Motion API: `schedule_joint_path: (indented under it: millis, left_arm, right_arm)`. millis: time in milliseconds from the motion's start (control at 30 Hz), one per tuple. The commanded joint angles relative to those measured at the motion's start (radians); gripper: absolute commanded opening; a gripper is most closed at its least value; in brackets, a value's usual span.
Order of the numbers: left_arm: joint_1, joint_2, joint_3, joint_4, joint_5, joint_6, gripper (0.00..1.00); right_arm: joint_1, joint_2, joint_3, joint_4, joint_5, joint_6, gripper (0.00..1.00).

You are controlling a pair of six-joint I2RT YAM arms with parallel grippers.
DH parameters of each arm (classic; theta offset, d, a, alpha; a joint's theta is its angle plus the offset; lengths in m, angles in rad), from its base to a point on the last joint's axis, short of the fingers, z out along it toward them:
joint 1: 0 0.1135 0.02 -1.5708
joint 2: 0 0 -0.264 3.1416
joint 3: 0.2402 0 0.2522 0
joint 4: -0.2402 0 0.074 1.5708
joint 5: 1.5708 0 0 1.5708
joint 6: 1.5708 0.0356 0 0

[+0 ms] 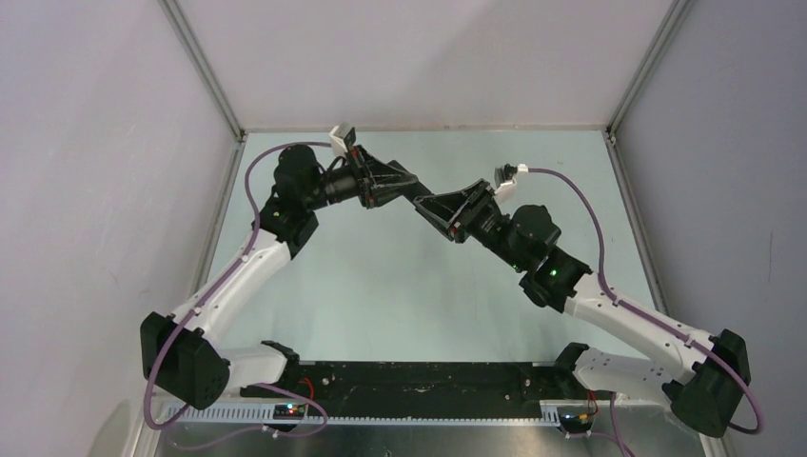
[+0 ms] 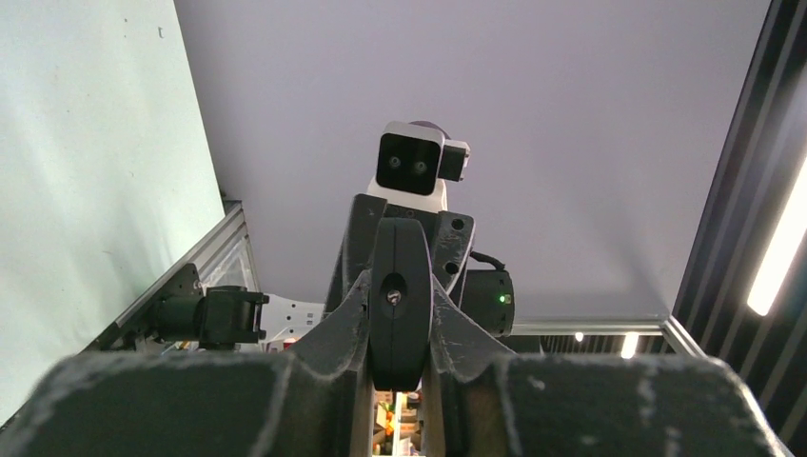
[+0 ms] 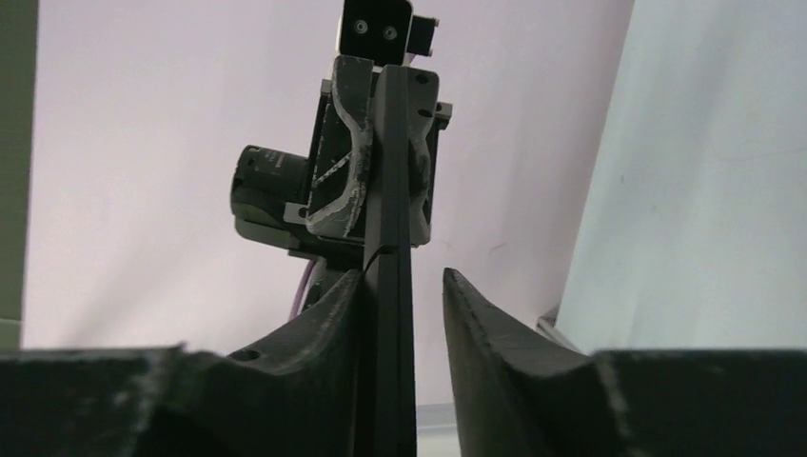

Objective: Load the batteries into the remote control
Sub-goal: Load the battery cover into the remote control.

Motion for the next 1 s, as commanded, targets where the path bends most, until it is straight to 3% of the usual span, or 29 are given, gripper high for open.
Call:
schedule_joint_path:
  millis: [0, 133, 367, 967]
  left_arm:
    - [-0.019, -0.055, 0.015, 0.106, 0.096, 0.001, 0.00]
    - [-0.019, -0.050, 0.013, 0.106, 0.100, 0.010, 0.00]
    - [-0.021, -0.057, 0.008, 0.105, 0.096, -0.002, 0.00]
    - [-0.042, -0.065, 0.006, 0.106, 0.110, -0.040, 0.00]
  right_arm:
    - [-0.049, 0.041, -0.016, -0.087, -0.065, 0.044, 0.30]
    - [-0.054, 0.039, -0.016, -0.090, -0.076, 0.055, 0.19]
    - [-0.059, 0.049, -0.016, -0.086, -0.069, 0.056, 0.14]
    - [-0.052, 0.117, 0.012, 0.051, -0.026, -0.021, 0.28]
